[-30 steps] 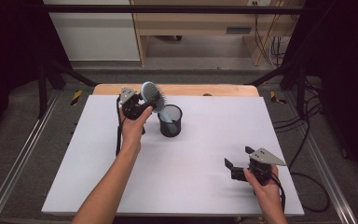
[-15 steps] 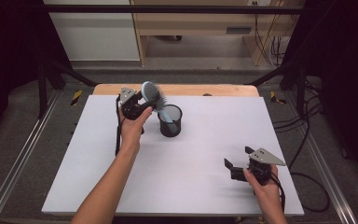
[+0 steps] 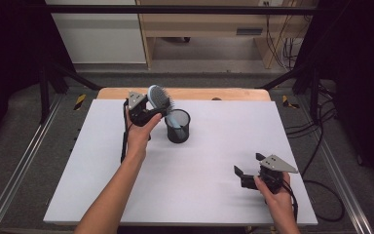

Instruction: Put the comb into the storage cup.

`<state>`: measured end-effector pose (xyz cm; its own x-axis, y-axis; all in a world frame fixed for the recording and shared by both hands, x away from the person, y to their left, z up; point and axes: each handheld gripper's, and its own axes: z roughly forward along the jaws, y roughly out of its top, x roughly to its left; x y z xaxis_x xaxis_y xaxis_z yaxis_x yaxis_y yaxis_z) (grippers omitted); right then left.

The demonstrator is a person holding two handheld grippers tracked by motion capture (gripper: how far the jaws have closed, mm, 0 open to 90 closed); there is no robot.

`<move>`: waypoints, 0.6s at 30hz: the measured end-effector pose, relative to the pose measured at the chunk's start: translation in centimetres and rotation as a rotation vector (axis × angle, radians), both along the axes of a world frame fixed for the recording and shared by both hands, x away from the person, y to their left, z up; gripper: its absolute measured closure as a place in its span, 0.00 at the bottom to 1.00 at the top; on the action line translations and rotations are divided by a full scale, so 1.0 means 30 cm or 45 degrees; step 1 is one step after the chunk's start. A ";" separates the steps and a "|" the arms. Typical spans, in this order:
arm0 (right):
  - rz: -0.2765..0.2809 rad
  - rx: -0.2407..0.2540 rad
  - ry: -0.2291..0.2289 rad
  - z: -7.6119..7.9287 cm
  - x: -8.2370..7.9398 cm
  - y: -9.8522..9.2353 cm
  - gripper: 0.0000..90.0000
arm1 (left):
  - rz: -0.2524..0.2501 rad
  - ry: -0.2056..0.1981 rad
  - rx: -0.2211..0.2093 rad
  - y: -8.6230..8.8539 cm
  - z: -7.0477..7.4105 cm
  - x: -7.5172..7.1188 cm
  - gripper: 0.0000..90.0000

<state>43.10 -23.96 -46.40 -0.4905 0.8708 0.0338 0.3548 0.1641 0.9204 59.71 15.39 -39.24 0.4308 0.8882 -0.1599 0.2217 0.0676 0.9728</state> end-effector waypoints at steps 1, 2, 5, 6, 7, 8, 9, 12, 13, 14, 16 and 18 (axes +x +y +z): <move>0.000 0.001 0.002 0.000 0.000 0.000 0.06 | 0.003 0.008 -0.003 0.001 -0.001 0.001 0.11; 0.001 0.002 0.001 0.000 0.000 0.000 0.06 | 0.004 0.015 -0.005 0.002 -0.002 0.001 0.09; 0.002 0.002 0.001 0.000 0.000 0.000 0.06 | 0.010 0.016 -0.001 0.003 -0.001 0.000 0.07; 0.002 0.002 0.001 0.000 0.000 0.000 0.06 | 0.011 0.016 -0.001 0.003 -0.001 0.000 0.07; 0.002 0.002 0.002 0.000 0.000 0.000 0.06 | 0.015 0.014 0.002 0.002 0.000 -0.001 0.06; 0.001 0.004 0.005 0.000 0.000 0.001 0.06 | 0.014 0.012 0.002 0.002 0.001 -0.002 0.06; 0.001 0.004 0.005 0.000 0.000 0.001 0.06 | 0.014 0.012 0.002 0.002 0.001 -0.002 0.06; 0.002 0.010 0.014 0.000 0.001 0.001 0.06 | 0.015 0.009 0.006 0.001 0.004 -0.005 0.05; 0.002 0.012 0.015 0.000 0.001 0.001 0.05 | 0.015 0.008 0.005 0.001 0.005 -0.006 0.05; 0.002 0.012 0.015 0.000 0.001 0.001 0.05 | 0.015 0.008 0.005 0.001 0.005 -0.006 0.05; 0.002 0.015 0.016 0.000 0.001 0.000 0.05 | 0.018 0.006 0.007 0.001 0.006 -0.007 0.05; 0.002 0.018 0.019 0.001 0.001 0.000 0.05 | 0.020 0.005 0.007 0.002 0.007 -0.007 0.05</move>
<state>43.15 -23.95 -46.38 -0.4914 0.8693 0.0531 0.3679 0.1519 0.9174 59.48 15.44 -39.03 0.4158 0.8958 -0.1571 0.2246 0.0662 0.9722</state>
